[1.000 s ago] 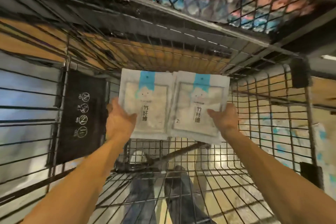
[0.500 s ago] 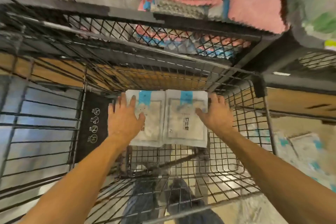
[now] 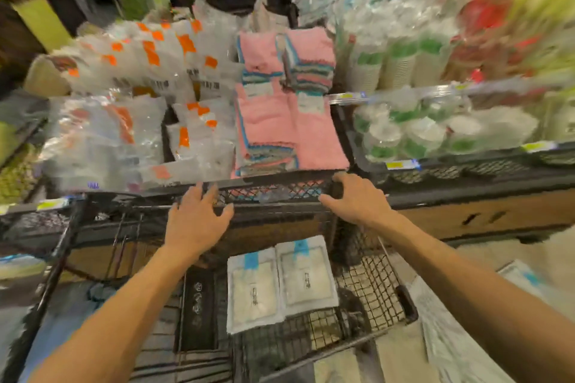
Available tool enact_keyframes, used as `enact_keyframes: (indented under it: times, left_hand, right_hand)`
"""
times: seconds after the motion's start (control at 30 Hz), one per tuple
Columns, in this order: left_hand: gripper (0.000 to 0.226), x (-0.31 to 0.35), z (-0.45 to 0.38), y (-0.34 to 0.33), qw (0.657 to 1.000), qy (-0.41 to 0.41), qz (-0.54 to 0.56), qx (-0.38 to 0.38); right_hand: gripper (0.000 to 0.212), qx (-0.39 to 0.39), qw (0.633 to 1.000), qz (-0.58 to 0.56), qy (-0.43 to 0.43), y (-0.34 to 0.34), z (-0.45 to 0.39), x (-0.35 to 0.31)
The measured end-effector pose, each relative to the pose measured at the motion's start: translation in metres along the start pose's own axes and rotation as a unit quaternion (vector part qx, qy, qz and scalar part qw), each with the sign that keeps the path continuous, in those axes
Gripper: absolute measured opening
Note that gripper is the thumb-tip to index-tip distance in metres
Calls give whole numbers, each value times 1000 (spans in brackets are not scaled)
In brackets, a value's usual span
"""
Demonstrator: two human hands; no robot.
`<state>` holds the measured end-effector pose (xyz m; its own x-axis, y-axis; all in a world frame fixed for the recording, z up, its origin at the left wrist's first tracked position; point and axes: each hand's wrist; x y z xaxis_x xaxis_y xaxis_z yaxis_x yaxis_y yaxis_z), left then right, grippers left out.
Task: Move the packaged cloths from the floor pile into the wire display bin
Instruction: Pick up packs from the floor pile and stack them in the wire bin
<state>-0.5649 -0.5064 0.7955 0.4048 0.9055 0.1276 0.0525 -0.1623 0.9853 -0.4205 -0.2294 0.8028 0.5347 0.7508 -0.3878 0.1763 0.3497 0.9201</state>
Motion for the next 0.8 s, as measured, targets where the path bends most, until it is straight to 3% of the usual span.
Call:
enact_keyframes:
  times: [0.27,0.6,0.73,0.8]
  left_hand:
    - [72,66,-7,65,986,-168,2,18]
    - [71,178,71,71,931,-360,59,-36]
    - [86,224,117,65,901,-423,72,-58]
    - [84,247,140,65,888,-450,66,-69]
  right_hand:
    - [72,101,992,18,-72,87,91,28]
    - [99,177,943,40,-278,125,269,91]
    - [74,198,920,43,-336,141,351,113]
    - [71,207,905,46,-368,145,388,130]
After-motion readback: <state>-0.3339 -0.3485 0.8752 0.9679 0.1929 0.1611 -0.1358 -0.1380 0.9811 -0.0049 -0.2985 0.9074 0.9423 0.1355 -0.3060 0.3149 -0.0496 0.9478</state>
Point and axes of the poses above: each hand's wrist, its own z-axis away from the middle knuckle, its own y-axis out of the back of the hand, x = y × z, and after that the axes turned 10 degrees about x, right-handed
